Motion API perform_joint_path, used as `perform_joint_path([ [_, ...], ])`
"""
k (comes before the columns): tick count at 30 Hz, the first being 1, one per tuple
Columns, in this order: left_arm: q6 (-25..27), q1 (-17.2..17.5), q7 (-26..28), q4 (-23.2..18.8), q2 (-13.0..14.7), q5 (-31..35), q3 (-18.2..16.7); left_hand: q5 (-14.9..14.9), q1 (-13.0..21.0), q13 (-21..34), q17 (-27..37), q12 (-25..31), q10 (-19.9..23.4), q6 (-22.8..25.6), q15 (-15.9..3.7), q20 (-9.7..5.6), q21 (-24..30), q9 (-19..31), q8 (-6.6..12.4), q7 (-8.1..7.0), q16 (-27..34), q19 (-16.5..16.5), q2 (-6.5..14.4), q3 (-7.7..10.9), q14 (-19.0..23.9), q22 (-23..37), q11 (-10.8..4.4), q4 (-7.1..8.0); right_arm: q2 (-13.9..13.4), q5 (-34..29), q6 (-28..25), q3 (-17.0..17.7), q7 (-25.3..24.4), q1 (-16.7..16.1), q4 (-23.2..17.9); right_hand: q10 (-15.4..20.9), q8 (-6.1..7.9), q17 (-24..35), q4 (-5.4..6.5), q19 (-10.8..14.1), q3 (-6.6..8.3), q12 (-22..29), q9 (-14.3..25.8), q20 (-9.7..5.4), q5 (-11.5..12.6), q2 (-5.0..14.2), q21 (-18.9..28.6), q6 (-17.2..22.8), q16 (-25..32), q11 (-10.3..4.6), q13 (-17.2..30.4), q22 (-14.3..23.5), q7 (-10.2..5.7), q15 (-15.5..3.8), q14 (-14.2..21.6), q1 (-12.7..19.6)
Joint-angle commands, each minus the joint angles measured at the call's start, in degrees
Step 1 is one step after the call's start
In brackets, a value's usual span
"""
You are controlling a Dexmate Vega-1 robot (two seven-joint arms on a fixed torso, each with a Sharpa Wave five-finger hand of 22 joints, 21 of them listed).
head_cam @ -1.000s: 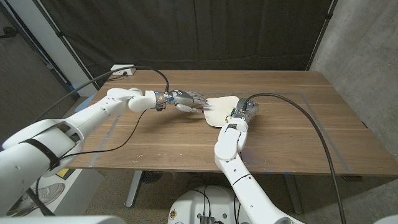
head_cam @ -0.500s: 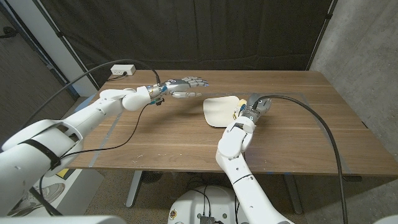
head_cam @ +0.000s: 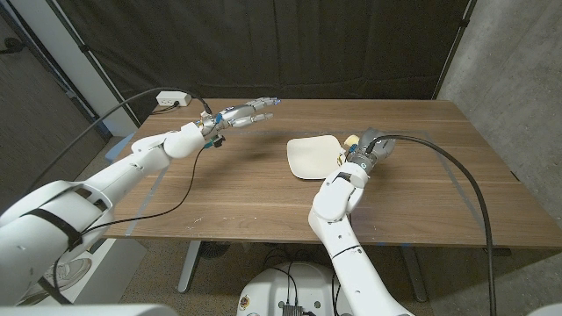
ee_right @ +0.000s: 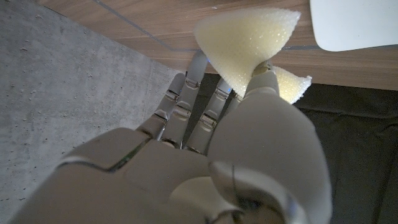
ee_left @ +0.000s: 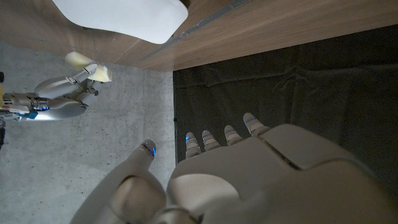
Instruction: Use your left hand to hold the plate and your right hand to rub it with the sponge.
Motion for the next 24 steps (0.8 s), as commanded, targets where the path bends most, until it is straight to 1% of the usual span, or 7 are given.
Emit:
perform_joint_path([
  [1,4.6,5.1,-11.8,-0.7,0.2,-21.6,-3.6,0.0,-0.1,0.2,0.2,0.4,-0.7,-1.3,-0.05,0.12,0.5,0.3,0.20,-0.09,0.3,-5.0,-0.1,-0.24,-1.1,0.1,-0.04,0.05,-0.1,3.1,0.1,2.7,-0.8,0.3,-1.3,0.4,0.00,0.3,0.16,-0.2,-0.17,0.0,0.3,-4.23,0.1,0.65,0.6,0.2,-0.1,0.15,0.1,-0.1,-0.03,-8.83,0.7,0.3],
  [2,5.5,5.7,-12.7,-1.3,0.3,-23.4,-4.1,0.0,0.0,0.2,0.2,0.3,-1.2,-1.5,0.15,0.23,0.5,0.3,0.26,-0.12,0.3,-5.2,-0.1,-0.28,-1.1,0.1,0.25,-0.01,-0.2,3.4,0.1,2.8,-0.8,0.3,-1.3,0.4,-0.01,0.3,0.17,-0.1,-0.17,0.0,0.3,-4.21,0.1,0.67,0.7,0.1,-0.2,0.15,0.1,-0.1,-0.04,-8.84,0.7,0.3],
  [11,11.9,10.9,-19.7,-5.8,0.9,-37.3,-8.2,-0.1,0.2,0.2,0.2,0.5,-2.1,-3.3,0.64,0.58,0.8,0.2,0.29,0.01,0.3,-4.6,-0.3,-0.47,-1.2,0.0,0.45,-0.21,-0.2,4.9,-1.6,4.3,-0.3,1.0,-0.4,-0.1,-0.32,0.0,0.38,-0.3,-0.26,-0.4,0.3,-3.97,0.1,0.79,1.2,-0.4,-0.5,0.14,0.1,-0.5,-0.04,-8.81,0.3,0.0],
  [16,15.8,13.4,-22.6,-8.4,1.1,-43.0,-10.5,-0.1,0.3,0.2,0.2,0.5,-2.3,-3.7,0.90,0.77,0.9,0.2,0.31,0.12,0.4,-4.3,-0.4,-0.52,-1.2,0.0,0.73,-0.27,-0.7,2.6,-3.4,4.6,3.3,2.2,1.2,-0.6,-0.64,-0.4,0.48,-0.3,-0.30,-0.8,0.4,-3.91,0.0,0.83,1.5,-1.1,-0.9,0.14,0.0,-0.7,-0.01,-8.84,0.1,-0.1],
  [19,17.6,14.6,-23.3,-9.8,1.4,-44.8,-11.6,-0.1,0.3,0.2,0.2,0.6,-2.3,-3.9,1.13,0.92,0.9,0.2,0.37,0.31,0.4,-4.3,-0.4,-0.55,-1.1,0.0,0.80,-0.33,-0.8,0.7,-4.4,4.9,6.3,2.9,2.3,-2.4,-1.65,-1.3,0.62,-0.3,-0.33,-2.2,0.4,-3.85,0.0,0.94,2.1,-3.4,-1.8,0.13,-0.8,-1.2,0.01,-8.86,-0.6,-0.3],
  [22,19.0,15.7,-24.0,-10.7,1.4,-46.4,-12.5,-0.1,0.4,0.2,0.1,0.7,-2.4,-4.0,1.25,0.92,1.1,0.2,0.47,0.36,0.4,-3.9,-0.5,-0.59,-1.2,0.0,0.97,-0.39,-0.9,-0.9,-4.6,5.0,8.8,3.1,2.8,-4.2,-3.44,-2.8,1.02,-0.6,-0.36,-4.5,0.1,-3.63,0.2,1.17,2.7,-6.8,-3.8,0.05,-2.3,-2.0,-0.01,-8.87,-2.0,-0.7],
  [24,20.0,16.4,-24.3,-11.4,1.3,-47.5,-13.2,-0.1,0.5,0.2,0.1,0.7,-2.6,-4.2,1.32,0.97,1.1,0.2,0.45,0.43,0.4,-4.0,-0.5,-0.61,-1.2,0.0,1.09,-0.42,-0.7,-1.9,-4.8,5.1,10.2,3.3,3.1,-5.2,-4.26,-3.9,1.32,-0.5,-0.45,-5.3,-0.1,-3.43,0.3,1.19,3.0,-8.2,-5.4,0.08,-2.7,-2.4,-0.06,-8.83,-2.6,-1.1],
])
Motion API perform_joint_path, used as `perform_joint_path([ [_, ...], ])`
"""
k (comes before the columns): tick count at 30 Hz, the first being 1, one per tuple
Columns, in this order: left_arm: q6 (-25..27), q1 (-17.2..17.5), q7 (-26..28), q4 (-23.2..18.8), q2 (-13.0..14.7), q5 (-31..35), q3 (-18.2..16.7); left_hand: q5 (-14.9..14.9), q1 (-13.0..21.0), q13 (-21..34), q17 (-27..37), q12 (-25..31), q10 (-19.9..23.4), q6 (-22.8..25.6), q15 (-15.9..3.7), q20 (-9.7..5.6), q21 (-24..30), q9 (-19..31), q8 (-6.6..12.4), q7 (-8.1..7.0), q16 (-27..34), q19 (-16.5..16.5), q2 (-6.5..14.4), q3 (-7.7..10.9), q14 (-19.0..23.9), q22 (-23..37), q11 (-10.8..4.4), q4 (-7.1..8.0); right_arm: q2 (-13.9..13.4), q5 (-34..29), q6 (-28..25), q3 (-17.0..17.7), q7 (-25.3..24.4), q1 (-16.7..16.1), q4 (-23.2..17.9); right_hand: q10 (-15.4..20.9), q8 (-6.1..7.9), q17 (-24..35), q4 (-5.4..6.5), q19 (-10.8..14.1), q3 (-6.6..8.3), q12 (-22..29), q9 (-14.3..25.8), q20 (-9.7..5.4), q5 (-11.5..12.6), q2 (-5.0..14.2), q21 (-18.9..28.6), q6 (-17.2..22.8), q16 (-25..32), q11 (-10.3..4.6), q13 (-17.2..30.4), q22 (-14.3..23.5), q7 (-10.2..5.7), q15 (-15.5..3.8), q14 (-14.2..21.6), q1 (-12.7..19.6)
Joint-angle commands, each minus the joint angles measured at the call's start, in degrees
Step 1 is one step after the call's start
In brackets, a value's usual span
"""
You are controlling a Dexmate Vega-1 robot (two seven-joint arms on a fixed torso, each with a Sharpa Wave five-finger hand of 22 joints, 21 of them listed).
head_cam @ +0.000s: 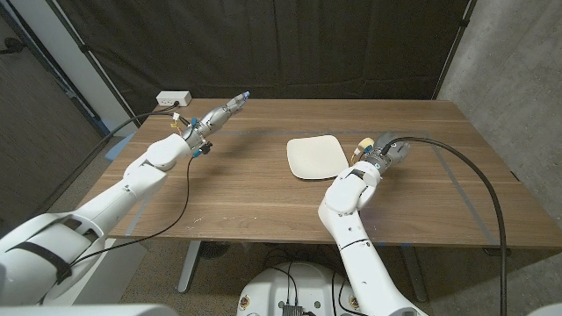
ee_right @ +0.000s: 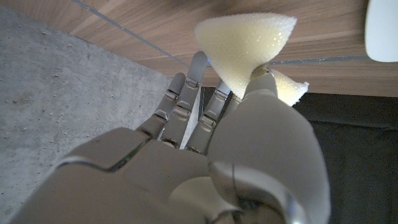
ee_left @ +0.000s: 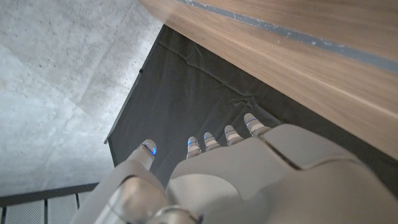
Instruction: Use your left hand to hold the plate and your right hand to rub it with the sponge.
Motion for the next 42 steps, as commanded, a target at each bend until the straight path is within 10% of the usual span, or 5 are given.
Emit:
perform_joint_path([
  [1,7.5,5.3,-5.3,-4.9,0.2,-10.9,-4.7,-0.1,0.1,0.2,0.1,0.2,-0.8,-0.8,0.57,0.52,0.4,0.2,0.16,0.01,0.4,-4.0,-0.1,-0.24,-0.8,0.2,0.25,-0.05,0.0,-5.3,-2.4,1.2,8.7,1.8,2.7,-2.5,-1.96,-2.4,0.86,-0.4,0.07,-2.4,-0.5,-3.14,0.4,0.12,1.0,-3.2,-3.6,-0.02,-1.3,-1.0,-0.14,-9.19,-1.3,-0.8],
  [8,9.1,6.5,-6.2,-6.1,-0.2,-12.4,-6.4,-0.1,0.2,0.2,0.1,0.3,-1.2,-1.7,0.79,0.58,0.3,0.2,0.14,-0.02,0.3,-4.3,-0.2,-0.30,-1.1,0.2,0.39,-0.18,1.1,-13.5,-0.8,2.8,22.0,2.6,2.0,-13.3,-7.13,-10.0,3.69,-2.6,-1.76,-12.9,-1.2,-1.33,1.4,-0.48,2.7,-15.0,-15.9,0.03,-6.8,-3.0,-0.79,-8.35,-8.9,-5.0],
  [18,9.2,7.4,-6.9,-6.6,-0.3,-12.6,-7.8,-0.1,0.3,0.1,0.1,0.4,-1.4,-2.0,1.04,0.67,0.2,0.2,0.35,0.05,0.3,-4.5,-0.2,-0.38,-1.4,0.2,0.43,-0.23,3.1,-14.4,7.2,5.7,30.9,2.3,-3.3,-29.6,-7.94,-15.3,8.05,-9.5,-6.66,-20.4,-1.6,3.07,1.4,-2.71,0.5,-32.5,-28.3,4.95,-11.9,-4.1,1.32,-1.54,-22.5,-13.6],
  [26,9.2,7.8,-7.7,-6.8,-0.3,-13.2,-8.6,-0.1,0.4,0.1,0.1,0.4,-1.6,-2.2,1.08,0.70,0.3,0.1,0.44,-0.01,0.3,-4.5,-0.2,-0.44,-1.5,0.2,0.41,-0.26,0.3,10.7,18.7,7.6,21.5,-1.6,-13.7,-34.7,-7.41,-17.1,13.51,-14.7,-8.92,-20.7,-1.6,3.44,-0.6,0.43,-3.1,-36.5,-32.3,8.56,-13.9,-4.3,3.39,1.26,-31.0,-24.0],
  [42,9.8,8.2,-9.9,-6.3,-0.6,-15.2,-10.0,-0.2,0.6,0.1,0.0,0.5,-2.1,-2.6,0.52,0.89,0.2,0.1,0.60,0.04,0.1,-4.8,-0.2,-0.51,-2.2,0.2,0.45,-0.35,-7.2,60.4,49.5,17.6,10.0,-3.0,-10.8,-36.4,-7.36,-20.2,16.29,-19.0,-3.13,-20.5,-1.8,-1.18,-3.5,3.85,-6.5,-38.2,-32.9,7.99,-15.3,-4.2,3.18,-0.80,-38.5,-36.1],
])
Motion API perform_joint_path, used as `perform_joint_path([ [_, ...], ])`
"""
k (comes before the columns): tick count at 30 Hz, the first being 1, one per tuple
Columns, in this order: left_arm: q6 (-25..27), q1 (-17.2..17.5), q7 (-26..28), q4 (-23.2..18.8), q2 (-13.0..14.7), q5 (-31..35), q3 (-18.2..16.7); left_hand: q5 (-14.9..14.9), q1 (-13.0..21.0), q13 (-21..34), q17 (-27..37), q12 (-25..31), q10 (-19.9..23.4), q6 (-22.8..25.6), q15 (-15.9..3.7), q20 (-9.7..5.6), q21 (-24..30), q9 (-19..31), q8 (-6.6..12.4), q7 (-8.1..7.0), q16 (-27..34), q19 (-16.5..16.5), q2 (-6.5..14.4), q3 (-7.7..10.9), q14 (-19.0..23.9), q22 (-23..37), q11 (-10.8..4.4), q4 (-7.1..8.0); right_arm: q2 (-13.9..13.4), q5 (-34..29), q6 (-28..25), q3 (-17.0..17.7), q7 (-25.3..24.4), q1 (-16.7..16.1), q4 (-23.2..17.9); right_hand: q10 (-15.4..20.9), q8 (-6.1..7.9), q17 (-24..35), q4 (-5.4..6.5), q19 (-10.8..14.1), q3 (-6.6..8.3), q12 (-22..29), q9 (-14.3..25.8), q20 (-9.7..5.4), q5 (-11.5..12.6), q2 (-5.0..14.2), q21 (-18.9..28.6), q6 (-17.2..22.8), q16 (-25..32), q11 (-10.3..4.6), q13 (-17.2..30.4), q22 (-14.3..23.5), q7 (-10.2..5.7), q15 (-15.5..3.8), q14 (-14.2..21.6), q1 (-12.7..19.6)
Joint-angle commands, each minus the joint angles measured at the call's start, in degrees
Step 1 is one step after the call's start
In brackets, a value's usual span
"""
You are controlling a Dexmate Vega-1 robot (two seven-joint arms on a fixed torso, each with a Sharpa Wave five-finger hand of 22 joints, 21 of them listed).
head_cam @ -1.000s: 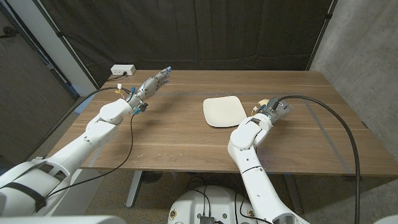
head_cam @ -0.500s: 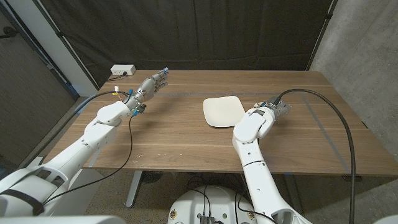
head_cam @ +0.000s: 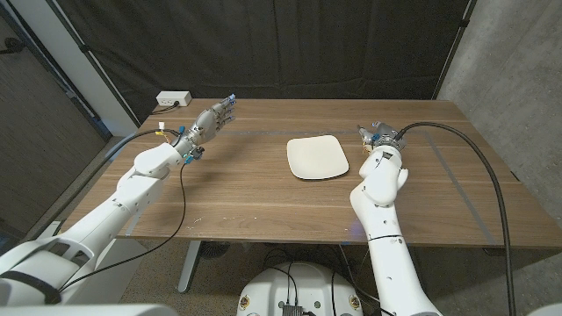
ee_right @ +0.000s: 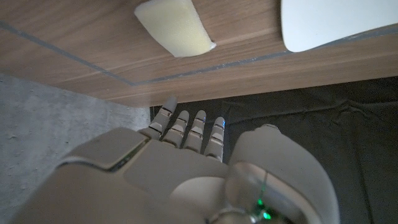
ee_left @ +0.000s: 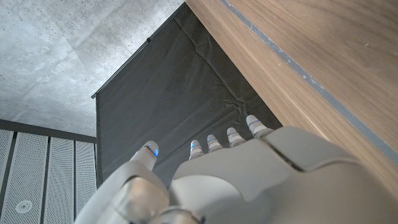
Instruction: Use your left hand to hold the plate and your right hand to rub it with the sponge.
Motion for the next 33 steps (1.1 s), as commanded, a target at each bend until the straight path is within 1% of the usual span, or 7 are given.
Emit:
perform_joint_path([
  [1,1.0,0.5,-2.2,0.2,-0.4,-2.3,-1.3,-0.2,0.2,0.1,0.2,0.5,-0.7,-0.3,-0.17,0.56,0.2,0.1,0.38,-0.24,0.1,-4.4,0.3,-0.13,-2.2,0.1,0.12,0.04,-5.3,50.2,23.1,8.8,-7.1,-1.0,3.3,-0.8,0.27,-0.6,0.28,-0.3,1.04,0.0,0.0,-1.69,-0.4,-0.10,-0.6,-0.4,0.2,-0.16,-0.1,0.1,0.27,-2.98,-0.5,-3.0],
  [2,1.2,0.5,-2.4,0.2,-0.5,-2.7,-1.5,-0.2,0.2,0.1,0.2,0.5,-0.8,-0.3,-0.19,0.53,0.2,0.1,0.38,-0.30,0.1,-4.4,0.3,-0.14,-2.2,0.1,0.14,0.04,-5.6,52.5,25.0,9.2,-7.3,-0.9,4.4,-0.9,0.16,-1.0,0.28,-0.2,1.41,0.1,-0.1,-1.69,-0.5,-0.14,-0.7,-0.8,0.3,-0.05,-0.2,0.1,0.72,-2.95,-0.5,-4.6],
  [7,1.3,0.7,-3.2,0.7,-0.9,-3.3,-2.2,-0.2,0.2,0.1,0.2,0.5,-1.0,-0.6,-0.27,0.44,0.2,0.1,0.34,-0.38,0.1,-4.4,0.2,-0.20,-2.4,0.1,0.18,0.02,-5.7,63.0,34.6,10.8,-8.6,0.0,10.3,-1.1,-0.03,-1.9,0.25,0.2,2.07,0.1,-0.1,-2.00,-0.7,-0.37,-0.8,-1.7,0.4,0.05,-0.3,0.1,1.76,-2.90,-0.7,-8.2],
  [13,1.5,0.5,-4.5,1.5,-1.1,-3.4,-2.6,-0.2,0.2,0.1,0.1,0.4,-1.4,-1.0,-0.51,0.31,0.2,0.1,0.26,-0.50,-0.1,-4.5,0.2,-0.25,-3.0,0.1,0.15,0.00,-6.3,67.9,39.8,10.8,-9.7,0.3,13.3,-1.5,-0.19,-2.8,0.06,0.4,2.66,0.0,-0.2,-2.70,-0.9,-0.54,-1.2,-2.8,0.4,0.54,-0.4,0.1,2.46,-2.54,-0.9,-11.5],
  [19,0.9,0.5,-6.1,2.6,-1.6,-3.9,-3.3,-0.2,0.2,0.1,0.1,0.4,-1.7,-1.2,-0.67,0.36,0.0,0.1,0.30,-0.43,-0.1,-5.0,0.2,-0.30,-3.4,0.1,0.19,0.01,-5.5,71.6,44.2,11.0,-11.7,-0.4,15.0,-1.5,-0.02,-3.1,-0.04,0.7,2.92,0.0,-0.2,-3.04,-0.9,-0.63,-1.3,-2.7,0.5,0.63,-0.4,0.0,2.52,-2.44,-0.8,-12.5],
  [26,0.8,1.5,-7.0,2.0,-1.3,-4.2,-4.0,-0.2,0.2,0.1,0.1,0.4,-1.8,-1.3,-0.83,0.32,0.0,0.0,0.32,-0.40,-0.1,-5.0,0.3,-0.32,-3.6,0.1,0.19,0.03,-5.4,72.1,44.7,10.3,-13.3,-2.0,13.9,-1.2,0.27,-3.5,-0.22,0.8,3.34,0.2,-0.3,-2.73,-0.9,-0.76,-1.5,-2.1,0.6,0.66,-0.5,0.0,2.58,-2.26,-0.6,-13.8],
  [33,1.6,2.1,-7.2,2.0,-1.2,-4.1,-4.0,-0.2,0.3,0.1,0.0,0.5,-1.8,-1.3,-0.91,0.31,0.0,0.0,0.39,-0.39,-0.1,-5.2,0.3,-0.36,-3.7,0.1,0.20,0.04,-5.5,71.3,42.5,9.4,-14.4,-4.0,11.0,-1.1,0.27,-3.9,-0.43,0.8,3.57,0.2,-0.3,-2.19,-0.9,-1.08,-1.6,-2.1,0.5,0.70,-0.5,-0.1,2.87,-2.26,-0.5,-14.5],
])
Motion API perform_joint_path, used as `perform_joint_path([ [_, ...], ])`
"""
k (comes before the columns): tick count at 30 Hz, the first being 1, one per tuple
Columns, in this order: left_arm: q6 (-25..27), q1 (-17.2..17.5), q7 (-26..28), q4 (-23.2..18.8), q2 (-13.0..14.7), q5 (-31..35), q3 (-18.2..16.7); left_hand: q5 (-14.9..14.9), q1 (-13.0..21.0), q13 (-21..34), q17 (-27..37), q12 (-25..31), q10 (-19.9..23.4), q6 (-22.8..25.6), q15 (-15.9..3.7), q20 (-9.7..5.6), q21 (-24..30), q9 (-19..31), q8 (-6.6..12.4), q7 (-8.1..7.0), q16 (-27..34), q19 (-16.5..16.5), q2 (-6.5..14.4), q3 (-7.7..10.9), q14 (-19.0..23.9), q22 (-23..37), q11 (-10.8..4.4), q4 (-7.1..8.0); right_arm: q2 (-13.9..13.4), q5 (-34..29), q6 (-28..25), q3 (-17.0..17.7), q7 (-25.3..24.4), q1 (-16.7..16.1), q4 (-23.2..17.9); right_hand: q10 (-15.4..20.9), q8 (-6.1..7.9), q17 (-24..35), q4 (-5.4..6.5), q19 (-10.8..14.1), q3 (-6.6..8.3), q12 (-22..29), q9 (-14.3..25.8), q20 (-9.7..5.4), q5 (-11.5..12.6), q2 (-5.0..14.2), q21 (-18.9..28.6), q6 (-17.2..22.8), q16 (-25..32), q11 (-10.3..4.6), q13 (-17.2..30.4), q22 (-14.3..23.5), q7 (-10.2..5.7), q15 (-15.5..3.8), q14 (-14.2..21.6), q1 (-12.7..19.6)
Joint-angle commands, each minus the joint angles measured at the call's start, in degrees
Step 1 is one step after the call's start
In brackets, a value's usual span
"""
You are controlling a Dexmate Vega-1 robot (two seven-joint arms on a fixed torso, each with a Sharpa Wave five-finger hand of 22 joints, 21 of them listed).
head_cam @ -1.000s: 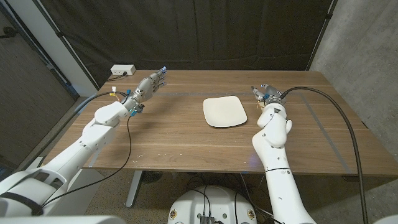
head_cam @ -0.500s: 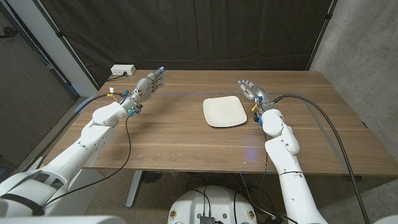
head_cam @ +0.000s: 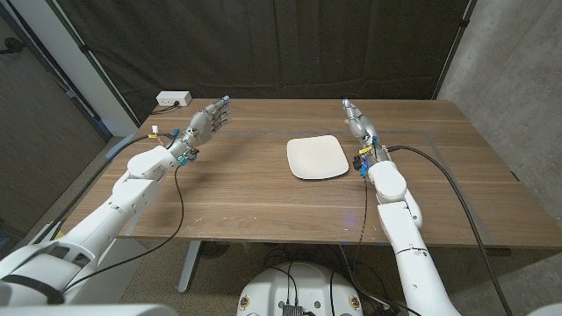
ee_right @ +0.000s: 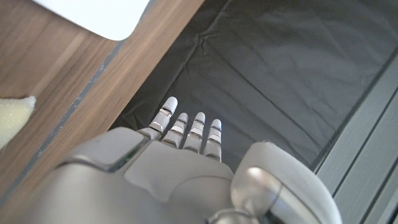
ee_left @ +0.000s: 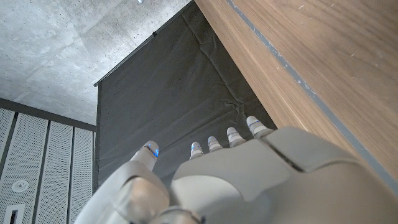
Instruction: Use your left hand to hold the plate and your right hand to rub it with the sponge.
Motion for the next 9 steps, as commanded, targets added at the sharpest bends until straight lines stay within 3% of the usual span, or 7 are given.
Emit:
perform_joint_path([
  [1,0.6,1.0,-1.3,0.1,0.0,-0.2,-0.5,-0.2,0.3,0.1,0.0,0.5,-0.5,-0.3,-0.47,0.30,0.0,0.2,0.39,0.05,-0.1,-5.2,0.3,-0.37,-3.7,0.1,-0.14,0.04,0.0,8.3,0.5,-0.9,-2.5,-2.8,-2.3,0.0,0.25,-0.1,-0.04,0.4,0.38,0.2,0.0,-1.74,0.1,0.04,-0.4,0.1,0.3,0.19,0.0,0.1,0.25,-2.26,0.2,-0.8],
  [9,0.6,1.7,-0.6,-1.5,0.0,-0.1,-0.7,-0.2,0.3,0.1,0.0,0.5,-0.9,-0.8,-0.47,0.23,-0.1,0.2,0.28,0.11,0.0,-5.5,0.4,-0.40,-3.9,0.1,-0.09,0.06,-0.2,8.6,1.2,-1.0,-3.4,-4.3,-3.3,0.0,0.20,-0.5,-0.30,0.4,0.54,0.2,-0.1,-1.39,0.1,-0.27,-0.6,-0.1,0.2,0.22,0.0,0.0,0.26,-2.11,0.3,-1.2],
])
